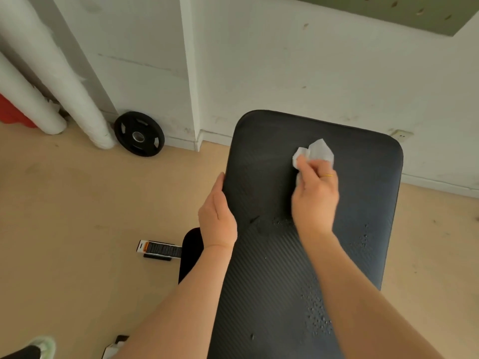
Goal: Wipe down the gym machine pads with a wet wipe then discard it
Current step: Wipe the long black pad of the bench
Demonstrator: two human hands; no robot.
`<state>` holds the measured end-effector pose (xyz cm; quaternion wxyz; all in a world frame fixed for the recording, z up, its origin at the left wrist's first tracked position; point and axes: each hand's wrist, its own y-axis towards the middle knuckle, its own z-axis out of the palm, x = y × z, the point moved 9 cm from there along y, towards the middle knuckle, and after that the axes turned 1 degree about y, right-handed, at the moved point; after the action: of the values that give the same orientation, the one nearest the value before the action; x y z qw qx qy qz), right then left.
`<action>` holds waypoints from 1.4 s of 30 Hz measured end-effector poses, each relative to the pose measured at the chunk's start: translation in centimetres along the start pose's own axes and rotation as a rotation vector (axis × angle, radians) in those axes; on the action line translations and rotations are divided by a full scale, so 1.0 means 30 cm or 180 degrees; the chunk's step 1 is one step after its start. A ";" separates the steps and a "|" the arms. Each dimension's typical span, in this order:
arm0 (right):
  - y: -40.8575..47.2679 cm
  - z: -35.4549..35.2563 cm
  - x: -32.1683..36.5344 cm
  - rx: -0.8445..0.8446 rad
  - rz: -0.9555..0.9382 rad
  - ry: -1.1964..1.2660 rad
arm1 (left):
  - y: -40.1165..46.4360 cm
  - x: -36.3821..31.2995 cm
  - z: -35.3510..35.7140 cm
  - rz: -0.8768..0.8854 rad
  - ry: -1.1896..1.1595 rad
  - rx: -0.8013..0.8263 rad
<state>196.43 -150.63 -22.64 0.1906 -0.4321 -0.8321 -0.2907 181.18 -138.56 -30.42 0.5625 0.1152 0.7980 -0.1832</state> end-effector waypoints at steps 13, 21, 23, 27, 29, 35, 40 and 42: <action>-0.131 0.142 0.222 0.0434 -0.1585 -0.0327 | -0.116 0.148 -0.060 -0.1058 -0.1498 -0.0281; -0.035 -0.031 0.009 -0.0324 -0.0343 -0.0304 | -0.082 0.123 -0.039 -0.0830 -0.0100 -0.0349; -0.112 0.035 0.084 -0.0192 -0.0612 -0.0252 | -0.080 0.121 -0.037 -0.0702 -0.0219 -0.0332; -0.314 0.160 0.197 0.0354 -0.1190 -0.0036 | -0.082 0.189 -0.056 -0.1098 -0.1502 -0.0452; -0.411 0.192 0.218 0.0637 -0.1618 0.0015 | -0.109 0.236 -0.080 -0.1320 -0.1668 -0.0641; -0.260 0.105 0.151 0.0946 -0.1649 -0.0229 | -0.151 0.180 -0.066 -0.0393 -0.0343 -0.0244; -0.039 -0.058 -0.047 -0.0177 -0.0632 -0.0175 | -0.141 0.111 -0.019 0.0462 0.0724 0.0000; -0.085 -0.034 -0.028 -0.0221 -0.0811 -0.0202 | -0.144 0.109 -0.017 0.0540 0.0784 -0.0019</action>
<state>194.84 -152.97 -23.16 0.1107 -0.3383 -0.8753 -0.3274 177.95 -142.32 -32.63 0.4742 0.2022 0.8489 -0.1172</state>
